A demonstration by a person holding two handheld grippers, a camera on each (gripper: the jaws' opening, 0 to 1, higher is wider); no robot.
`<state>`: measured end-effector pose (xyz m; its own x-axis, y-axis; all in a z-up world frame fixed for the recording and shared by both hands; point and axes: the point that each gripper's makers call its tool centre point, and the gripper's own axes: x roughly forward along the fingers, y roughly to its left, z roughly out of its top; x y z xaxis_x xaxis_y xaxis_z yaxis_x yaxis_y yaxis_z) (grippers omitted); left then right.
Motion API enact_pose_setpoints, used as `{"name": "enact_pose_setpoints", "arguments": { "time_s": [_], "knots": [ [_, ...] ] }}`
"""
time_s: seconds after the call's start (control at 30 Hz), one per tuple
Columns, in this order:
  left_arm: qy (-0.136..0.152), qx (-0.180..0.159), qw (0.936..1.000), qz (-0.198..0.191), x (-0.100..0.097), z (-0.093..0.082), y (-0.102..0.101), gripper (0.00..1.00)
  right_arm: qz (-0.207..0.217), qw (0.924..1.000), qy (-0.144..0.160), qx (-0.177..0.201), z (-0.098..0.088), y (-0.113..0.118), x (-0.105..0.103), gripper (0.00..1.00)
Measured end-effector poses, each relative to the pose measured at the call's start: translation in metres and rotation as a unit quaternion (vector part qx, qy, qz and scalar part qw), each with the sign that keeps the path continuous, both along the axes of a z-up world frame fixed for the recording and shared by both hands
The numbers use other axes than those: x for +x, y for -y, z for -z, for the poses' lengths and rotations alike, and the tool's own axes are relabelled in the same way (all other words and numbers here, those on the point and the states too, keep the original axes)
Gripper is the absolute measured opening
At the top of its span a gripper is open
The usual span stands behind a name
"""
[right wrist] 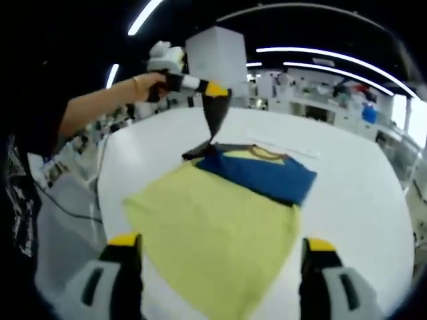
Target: Fold the garment on the visible template until the final outline fits inside the template.
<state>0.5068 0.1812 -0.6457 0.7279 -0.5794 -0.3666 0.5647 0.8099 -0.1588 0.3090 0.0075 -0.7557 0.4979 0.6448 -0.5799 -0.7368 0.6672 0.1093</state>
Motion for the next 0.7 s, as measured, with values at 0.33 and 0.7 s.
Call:
{"name": "enact_pose_setpoints", "arguments": {
  "time_s": [0.33, 0.7],
  "knots": [
    [0.001, -0.011, 0.9997, 0.022, 0.005, -0.003, 0.032, 0.00, 0.005, 1.0000, -0.002, 0.000, 0.001, 0.003, -0.004, 0.99],
    [-0.013, -0.027, 0.9990, 0.034, 0.018, 0.006, 0.064, 0.00, 0.012, 0.9999, -0.004, -0.006, 0.005, 0.010, -0.003, 0.99]
  ]
}}
